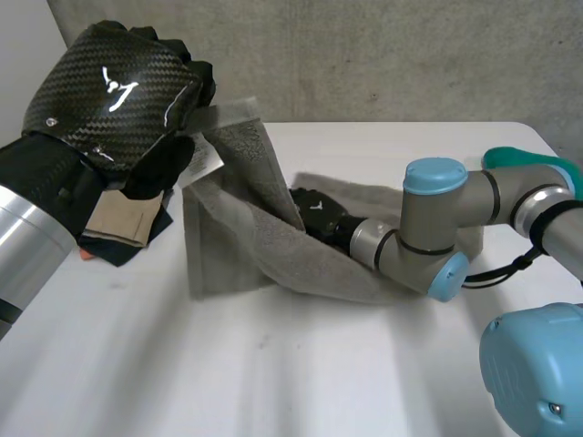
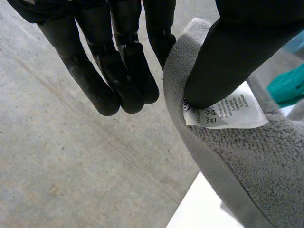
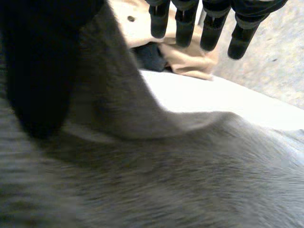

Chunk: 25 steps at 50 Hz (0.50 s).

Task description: Fold the laundry.

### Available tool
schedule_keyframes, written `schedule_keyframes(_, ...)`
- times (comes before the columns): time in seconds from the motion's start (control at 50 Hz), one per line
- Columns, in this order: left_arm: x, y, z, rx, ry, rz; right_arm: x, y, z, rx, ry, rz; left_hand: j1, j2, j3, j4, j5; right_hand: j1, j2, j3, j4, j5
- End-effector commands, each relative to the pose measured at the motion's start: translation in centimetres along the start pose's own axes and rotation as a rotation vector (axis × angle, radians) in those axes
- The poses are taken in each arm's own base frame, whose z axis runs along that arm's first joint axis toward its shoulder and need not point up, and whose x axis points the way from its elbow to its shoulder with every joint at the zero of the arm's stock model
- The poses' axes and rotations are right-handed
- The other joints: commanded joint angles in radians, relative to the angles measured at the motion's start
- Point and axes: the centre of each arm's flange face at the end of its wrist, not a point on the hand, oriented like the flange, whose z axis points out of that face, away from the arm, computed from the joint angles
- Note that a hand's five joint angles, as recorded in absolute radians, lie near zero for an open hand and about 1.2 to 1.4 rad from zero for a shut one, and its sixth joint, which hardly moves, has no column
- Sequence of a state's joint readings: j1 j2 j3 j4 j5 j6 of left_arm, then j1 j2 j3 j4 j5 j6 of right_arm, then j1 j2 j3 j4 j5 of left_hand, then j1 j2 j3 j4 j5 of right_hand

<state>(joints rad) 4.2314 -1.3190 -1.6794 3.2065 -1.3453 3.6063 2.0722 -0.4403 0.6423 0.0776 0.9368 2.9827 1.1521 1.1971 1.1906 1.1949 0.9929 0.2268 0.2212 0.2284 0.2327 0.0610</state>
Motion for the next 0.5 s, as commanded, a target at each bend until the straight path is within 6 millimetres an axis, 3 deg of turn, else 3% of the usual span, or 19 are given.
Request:
schedule_keyframes(0.02, 0.1, -0.4, 0.1, 0.018, 0.007, -0.009, -1.2, -0.2, -0.1, -0.03, 0.007, -0.006, 0.244, 0.199, 0.206, 0.201, 0.229, 0.155, 0.16, 0.153, 0.149, 0.146)
schedule_keyframes(0.04, 0.0, -0.4, 0.1, 0.017, 0.002, -0.007, -1.2, -0.7, -0.1, -0.017, 0.002, -0.015, 0.244, 0.199, 0.206, 0.201, 0.229, 0.598, 0.604, 0.596, 0.592, 0.589)
schedule_keyframes(0.08, -0.1, -0.5, 0.3, 0.02, -0.001, -0.006, -0.8, -1.4, 0.1, 0.009, 0.015, -0.036, 0.244, 0.199, 0.206, 0.201, 0.229, 1.167, 1.172, 1.165, 1.161, 1.158)
schedule_keyframes(0.1, -0.3, -0.5, 0.5, 0.023, -0.009, -0.004, -0.4, -1.9, 0.2, 0.03, 0.029, -0.053, 0.244, 0.199, 0.206, 0.201, 0.229, 1.169, 1.175, 1.168, 1.163, 1.161)
schedule_keyframes(0.18, -1.2, 0.0, 1.5, 0.023, -0.042, 0.005, 5.2, -6.2, -0.5, 0.169, 0.275, -0.145, 0.244, 0.199, 0.206, 0.201, 0.229, 1.169, 1.175, 1.168, 1.164, 1.161)
schedule_keyframes(0.2, -1.6, 0.2, 1.9, 0.022, -0.053, 0.007, 7.5, -8.4, -1.4, 0.223, 0.394, -0.175, 0.244, 0.199, 0.206, 0.201, 0.229, 1.169, 1.175, 1.168, 1.164, 1.161)
schedule_keyframes(0.28, -3.7, 1.2, 3.8, 0.031, -0.127, 0.023, 11.5, -14.1, -4.9, 0.342, 0.608, -0.239, 0.244, 0.199, 0.206, 0.201, 0.229, 1.169, 1.175, 1.168, 1.164, 1.161)
schedule_keyframes(0.34, -5.5, 2.3, 5.8, 0.043, -0.19, 0.018, 12.3, -17.8, -7.7, 0.391, 0.664, -0.29, 0.244, 0.199, 0.206, 0.201, 0.229, 1.169, 1.175, 1.168, 1.164, 1.161)
schedule_keyframes(0.42, -7.0, 3.9, 8.2, 0.041, -0.252, -0.027, 11.5, -20.1, -10.9, 0.361, 0.683, -0.31, 0.244, 0.199, 0.206, 0.201, 0.229, 1.169, 1.175, 1.168, 1.164, 1.161)
schedule_keyframes(0.5, -7.3, 6.2, 10.5, 0.007, -0.281, -0.067, 9.4, -19.7, -13.3, 0.259, 0.652, -0.317, 0.244, 0.199, 0.206, 0.201, 0.229, 1.169, 1.175, 1.168, 1.164, 1.161)
